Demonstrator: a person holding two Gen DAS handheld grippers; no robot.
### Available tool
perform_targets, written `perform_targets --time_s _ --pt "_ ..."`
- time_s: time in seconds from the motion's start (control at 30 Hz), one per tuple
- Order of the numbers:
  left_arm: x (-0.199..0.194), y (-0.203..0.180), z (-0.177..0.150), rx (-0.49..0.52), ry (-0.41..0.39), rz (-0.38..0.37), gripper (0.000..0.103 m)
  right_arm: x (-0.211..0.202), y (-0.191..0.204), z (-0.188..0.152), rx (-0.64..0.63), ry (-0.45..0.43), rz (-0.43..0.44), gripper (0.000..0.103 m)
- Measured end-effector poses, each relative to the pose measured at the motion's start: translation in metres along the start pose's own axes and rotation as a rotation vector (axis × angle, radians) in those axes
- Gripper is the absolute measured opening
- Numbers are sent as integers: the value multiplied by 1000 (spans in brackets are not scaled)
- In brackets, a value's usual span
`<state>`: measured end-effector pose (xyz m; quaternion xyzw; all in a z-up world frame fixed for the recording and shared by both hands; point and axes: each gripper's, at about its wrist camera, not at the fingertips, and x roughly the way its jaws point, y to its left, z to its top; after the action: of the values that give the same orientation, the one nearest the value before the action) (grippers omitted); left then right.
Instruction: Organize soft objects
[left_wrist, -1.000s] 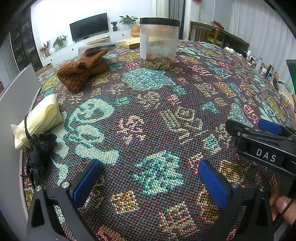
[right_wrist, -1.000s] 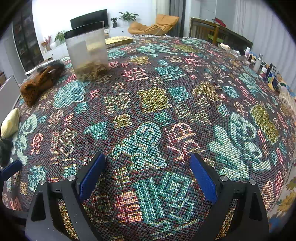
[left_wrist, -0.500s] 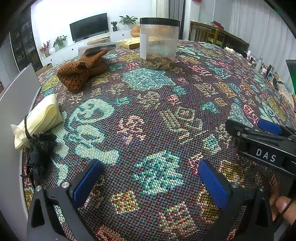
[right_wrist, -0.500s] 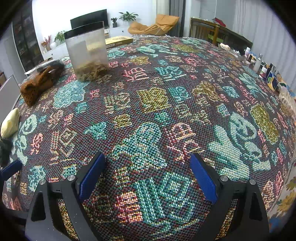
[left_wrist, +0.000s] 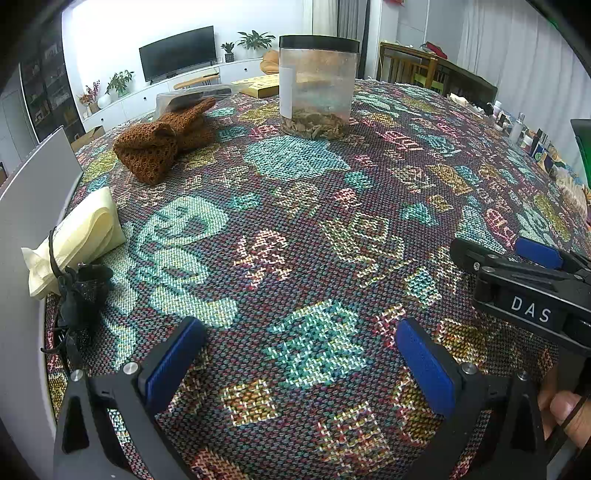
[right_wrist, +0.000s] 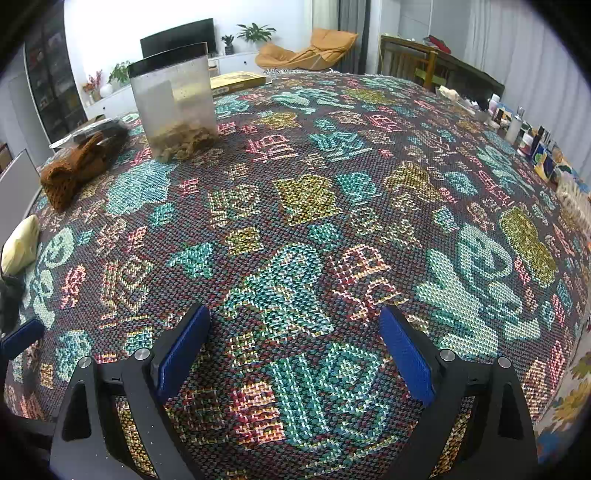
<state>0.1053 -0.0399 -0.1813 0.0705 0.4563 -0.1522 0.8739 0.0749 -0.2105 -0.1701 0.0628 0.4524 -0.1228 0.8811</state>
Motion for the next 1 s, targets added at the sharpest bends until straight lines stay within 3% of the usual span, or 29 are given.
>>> perform_targets --time_s 1.0 --pt "1 0 0 4 7 -2 103 0 0 0 1 -1 0 95"
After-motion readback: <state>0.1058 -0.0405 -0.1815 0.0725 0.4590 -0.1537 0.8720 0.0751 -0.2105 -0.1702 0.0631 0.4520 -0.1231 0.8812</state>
